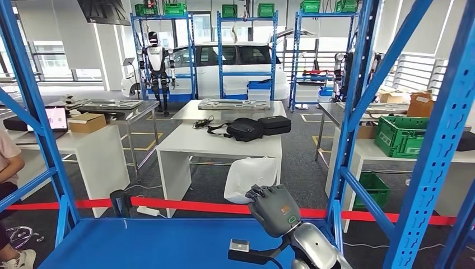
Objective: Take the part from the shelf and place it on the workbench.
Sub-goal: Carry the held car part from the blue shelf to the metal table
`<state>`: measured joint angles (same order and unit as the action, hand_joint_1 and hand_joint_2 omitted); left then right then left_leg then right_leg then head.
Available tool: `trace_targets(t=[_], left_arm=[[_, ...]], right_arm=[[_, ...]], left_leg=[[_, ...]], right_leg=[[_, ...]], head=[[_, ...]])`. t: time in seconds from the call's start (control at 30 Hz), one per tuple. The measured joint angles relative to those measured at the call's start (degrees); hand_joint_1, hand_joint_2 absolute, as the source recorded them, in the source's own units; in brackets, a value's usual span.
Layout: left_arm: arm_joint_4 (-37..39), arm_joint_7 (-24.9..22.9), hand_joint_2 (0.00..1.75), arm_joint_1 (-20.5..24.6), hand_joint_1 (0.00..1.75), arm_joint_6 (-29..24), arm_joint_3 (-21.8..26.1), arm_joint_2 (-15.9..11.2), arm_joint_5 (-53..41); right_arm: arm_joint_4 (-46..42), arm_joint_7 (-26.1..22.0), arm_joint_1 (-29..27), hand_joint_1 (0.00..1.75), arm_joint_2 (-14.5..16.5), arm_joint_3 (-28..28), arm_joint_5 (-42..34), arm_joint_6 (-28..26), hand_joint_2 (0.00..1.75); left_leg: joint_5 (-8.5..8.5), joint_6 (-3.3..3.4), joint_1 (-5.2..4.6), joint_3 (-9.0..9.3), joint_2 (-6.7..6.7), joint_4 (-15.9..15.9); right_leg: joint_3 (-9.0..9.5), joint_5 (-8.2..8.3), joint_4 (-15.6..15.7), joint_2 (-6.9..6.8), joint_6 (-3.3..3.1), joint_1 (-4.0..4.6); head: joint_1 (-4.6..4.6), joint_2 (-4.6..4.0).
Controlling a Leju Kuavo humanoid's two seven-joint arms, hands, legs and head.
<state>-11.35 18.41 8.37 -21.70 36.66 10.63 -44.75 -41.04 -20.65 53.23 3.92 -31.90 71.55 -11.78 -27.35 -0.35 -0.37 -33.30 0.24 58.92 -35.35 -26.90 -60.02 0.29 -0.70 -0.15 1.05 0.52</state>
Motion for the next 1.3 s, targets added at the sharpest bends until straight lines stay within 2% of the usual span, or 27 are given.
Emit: trace_targets(t=[0.07, 0.1, 0.13, 0.2, 0.23, 0.27, 0.3, 0.33, 0.4, 0.43, 0.47, 0.53, 0.6, 0.67, 0.73, 0.77, 0.8, 0.83, 0.87, 0.93, 0.97, 1.0, 1.07, 1.13, 1.2, 1.27, 1.3], left_arm=[[0.0, 0.1, 1.75, 0.0, 0.0, -0.1, 0.1, 0.0, 0.0], [0.0, 0.2, 1.75, 0.0, 0.0, -0.1, 0.1, 0.0, 0.0], [0.0, 0.2, 1.75, 0.0, 0.0, -0.2, 0.1, -0.1, 0.0], [0.0, 0.2, 1.75, 0.0, 0.0, -0.2, 0.2, -0.1, 0.0], [0.0, 0.2, 1.75, 0.0, 0.0, -0.2, 0.2, -0.1, 0.0], [0.0, 0.2, 1.75, -0.1, 0.0, -0.2, 0.3, -0.1, 0.0], [0.0, 0.2, 1.75, -0.1, 0.0, -0.2, 0.3, -0.1, 0.0], [0.0, 0.2, 1.75, -0.1, 0.0, -0.2, 0.3, -0.2, 0.0], [0.0, 0.2, 1.75, 0.0, 0.0, -0.3, 0.3, -0.2, 0.0], [0.0, 0.2, 1.75, 0.1, 0.0, -0.3, 0.3, -0.2, 0.0], [0.0, 0.2, 1.75, 0.1, 0.0, -0.3, 0.3, -0.2, 0.0], [0.0, 0.2, 1.75, 0.1, 0.0, -0.4, 0.3, -0.2, 0.0], [0.0, 0.2, 1.75, 0.1, 0.0, -0.4, 0.4, -0.2, 0.0], [0.0, 0.2, 1.75, 0.1, 0.0, -0.4, 0.4, -0.2, 0.0], [0.0, 0.2, 1.75, 0.1, 0.0, -0.4, 0.4, -0.2, 0.0], [0.0, 0.2, 1.75, 0.1, 0.0, -0.4, 0.4, -0.2, -0.1], [0.0, 0.2, 1.75, 0.1, 0.0, -0.4, 0.4, -0.2, -0.1], [0.0, 0.2, 1.75, 0.1, 0.0, -0.4, 0.4, -0.2, -0.2], [0.0, 0.2, 1.75, 0.1, 0.0, -0.4, 0.4, -0.2, -0.2], [0.0, 0.2, 1.75, 0.1, 0.0, -0.4, 0.4, -0.1, -0.3], [0.0, 0.2, 1.75, 0.1, 0.0, -0.4, 0.4, -0.1, -0.3], [0.0, 0.2, 1.75, 0.2, 0.0, -0.4, 0.4, -0.1, -0.4], [0.0, 0.2, 1.75, 0.2, 0.0, -0.4, 0.4, 0.0, -0.4], [0.0, 0.2, 1.75, 0.2, 0.0, -0.4, 0.4, 0.0, -0.4], [0.0, 0.2, 1.75, 0.2, 0.0, -0.4, 0.4, -0.1, -0.4], [0.0, 0.2, 1.75, 0.2, 0.0, -0.4, 0.4, -0.2, -0.4], [0.0, 0.2, 1.75, 0.2, 0.0, -0.4, 0.4, -0.2, -0.4]], right_arm=[[-0.3, 0.1, 0.0, 1.75, 0.1, -0.2, 0.0, 0.0, 1.75], [-0.5, 0.1, 0.0, 1.75, 0.1, -0.3, 0.0, 0.0, 1.75], [-0.6, 0.1, 0.1, 1.75, 0.2, -0.4, -0.1, 0.0, 1.75], [-0.8, 0.1, 0.1, 1.75, 0.4, -0.5, -0.1, 0.0, 1.75], [-0.8, 0.0, 0.0, 1.75, 0.4, -0.6, -0.1, 0.1, 1.75], [-0.8, 0.0, 0.0, 1.75, 0.4, -0.6, -0.1, 0.1, 1.75], [-0.8, 0.0, 0.0, 1.75, 0.4, -0.7, -0.1, 0.1, 1.75], [-0.8, 0.0, 0.0, 1.75, 0.4, -0.7, -0.1, 0.1, 1.75], [-0.9, 0.0, 0.0, 1.75, 0.4, -0.7, -0.1, 0.1, 1.75], [-1.0, 0.0, 0.1, 1.75, 0.4, -0.8, -0.2, 0.1, 1.75], [-1.1, 0.0, 0.1, 1.75, 0.4, -0.8, -0.2, 0.1, 1.75], [-1.1, 0.0, 0.2, 1.75, 0.4, -0.9, -0.3, 0.1, 1.75], [-1.1, 0.0, 0.1, 1.75, 0.4, -1.0, -0.4, 0.0, 1.75], [-1.1, 0.0, 0.1, 1.75, 0.3, -1.1, -0.5, -0.2, 1.75], [-1.1, -0.2, 0.0, 1.75, 0.3, -1.3, -0.7, -0.3, 1.75], [-1.1, -0.4, -0.2, 1.75, 0.3, -1.3, -0.7, -0.4, 1.75], [-1.2, -0.8, -0.3, 1.75, 0.3, -1.4, -0.9, -0.4, 1.75], [-1.2, -1.2, -0.5, 1.75, 0.3, -1.5, -1.0, -0.3, 1.75], [-1.4, -1.6, -0.5, 1.75, 0.3, -1.7, -1.1, -0.2, 1.75], [-1.9, -2.1, -0.5, 1.75, 0.4, -2.0, -1.1, 0.0, 1.75], [-2.2, -2.3, -0.5, 1.75, 0.5, -2.2, -1.1, 0.0, 1.75], [-2.5, -2.5, -0.4, 1.75, 0.6, -2.6, -1.0, 0.1, 1.75], [-2.9, -2.7, -0.3, 1.75, 0.7, -3.2, -0.9, 0.1, 1.75], [-3.2, -2.7, -0.3, 1.75, 0.8, -3.6, -0.8, 0.2, 1.75], [-3.4, -2.8, -0.3, 1.75, 1.0, -4.0, -0.8, 0.2, 1.75], [-3.5, -3.0, -0.4, 1.75, 1.1, -4.4, -0.8, 0.2, 1.75], [-3.6, -3.1, -0.5, 1.75, 1.1, -4.7, -0.7, 0.2, 1.75]], left_leg=[[-0.18, -0.76, 0.11, -0.25, -0.07, 0.1], [-1.03, -1.18, 0.17, -0.73, -0.13, 1.0], [-2.52, -1.58, 0.25, -1.63, -0.18, 3.1], [-6.5, -2.25, 0.56, -4.52, -0.21, 10.3], [-7.87, -2.47, 0.72, -5.81, -0.2, 13.7], [-8.3, -2.64, 0.87, -6.37, -0.2, 15.5], [-7.61, -2.77, 1.01, -5.82, -0.19, 15.0], [-5.99, -2.87, 1.16, -4.07, -0.19, 12.1], [-2.97, -2.95, 1.29, 0.44, -0.27, 3.9], [-2.17, -2.7, 1.26, 1.92, -0.38, 1.0], [-1.95, -2.34, 1.17, 2.48, -0.5, -0.3], [-1.53, -1.26, 0.98, 2.2, -0.64, -0.5], [-0.84, -0.21, 1.01, 1.73, -0.54, -0.6], [-0.27, 0.58, 1.11, 1.18, -0.38, -0.8], [0.13, 0.95, 0.98, 0.54, -0.27, -0.7], [0.33, 1.04, 0.87, 0.19, -0.22, -0.6], [0.58, 1.15, 0.72, -0.22, -0.19, -0.5], [0.79, 1.2, 0.56, -0.59, -0.18, -0.4], [0.96, 1.22, 0.39, -0.89, -0.2, -0.3], [1.23, 1.09, 0.04, -1.28, -0.2, -0.1], [1.36, 0.92, -0.06, -1.42, -0.17, 0.0], [1.52, 0.68, -0.08, -1.52, -0.1, 0.0], [1.91, 0.06, 0.03, -1.64, 0.04, -0.2], [1.55, -0.56, 0.06, -2.07, -0.01, 0.2], [-1.35, -1.29, 0.17, -3.73, -0.17, 4.0], [-5.36, -2.04, 0.55, -6.33, -0.22, 11.2], [-6.46, -2.34, 0.78, -7.17, -0.22, 13.9]], right_leg=[[-0.06, 0.41, 0.4, -0.05, -0.73, -0.11], [-0.1, 0.69, 0.7, -0.1, -1.14, -0.24], [-0.17, 0.94, 0.9, -0.15, -1.47, -0.4], [-0.57, 1.28, 0.9, -0.19, -1.77, -0.46], [-0.82, 1.42, 0.9, -0.19, -1.76, -0.48], [-1.06, 1.58, 0.8, -0.19, -1.68, -0.5], [-1.26, 1.73, 0.7, -0.18, -1.55, -0.56], [-1.4, 1.87, 0.7, -0.17, -1.37, -0.66], [-1.62, 2.15, 0.5, -0.13, -0.89, -0.75], [-1.77, 2.35, 0.4, -0.09, -0.56, -0.72], [-1.92, 2.62, 0.5, -0.06, -0.19, -0.64], [-2.14, 3.27, 0.8, -0.01, 0.62, -0.59], [-2.64, 2.67, 0.2, -0.04, 1.22, -0.73], [-4.11, -0.09, -3.1, -0.07, 1.52, -0.81], [-6.55, -3.82, -9.5, -0.07, 1.69, -0.74], [-7.62, -5.18, -12.6, -0.07, 1.69, -0.7], [-8.2, -6.09, -15.0, -0.07, 1.59, -0.63], [-7.61, -5.91, -15.0, -0.07, 1.33, -0.5], [-5.83, -4.84, -12.7, -0.08, 0.91, -0.31], [-0.77, -2.38, -4.8, -0.16, -0.25, 0.22], [0.94, -1.66, -1.7, -0.26, -0.69, 0.48], [1.78, -1.37, 0.0, -0.34, -1.02, 0.68], [1.79, -0.97, 0.8, -0.39, -1.36, 0.88], [1.78, -0.15, 1.5, -0.53, -1.81, 0.5], [1.55, 0.72, 2.2, -0.72, -2.19, 0.0], [0.9, 1.22, 2.2, -0.75, -2.3, -0.09], [0.55, 1.41, 2.1, -0.76, -2.23, -0.12]], head=[[-0.02, 0.0], [-0.07, 0.0], [-0.12, 0.0], [-0.23, 0.0], [-0.24, 0.0], [-0.24, 0.0], [-0.24, 0.0], [-0.24, 0.0], [-0.26, 0.0], [-0.24, 0.0], [-0.22, 0.0], [-0.16, 0.0], [-0.11, 0.0], [-0.04, 0.0], [0.01, 0.0], [0.02, 0.0], [0.04, 0.0], [0.05, 0.0], [0.07, 0.0], [0.09, 0.0], [0.1, 0.0], [0.06, 0.0], [0.05, 0.0], [0.02, 0.0], [-0.09, 0.0], [-0.18, 0.0], [-0.2, 0.0]])
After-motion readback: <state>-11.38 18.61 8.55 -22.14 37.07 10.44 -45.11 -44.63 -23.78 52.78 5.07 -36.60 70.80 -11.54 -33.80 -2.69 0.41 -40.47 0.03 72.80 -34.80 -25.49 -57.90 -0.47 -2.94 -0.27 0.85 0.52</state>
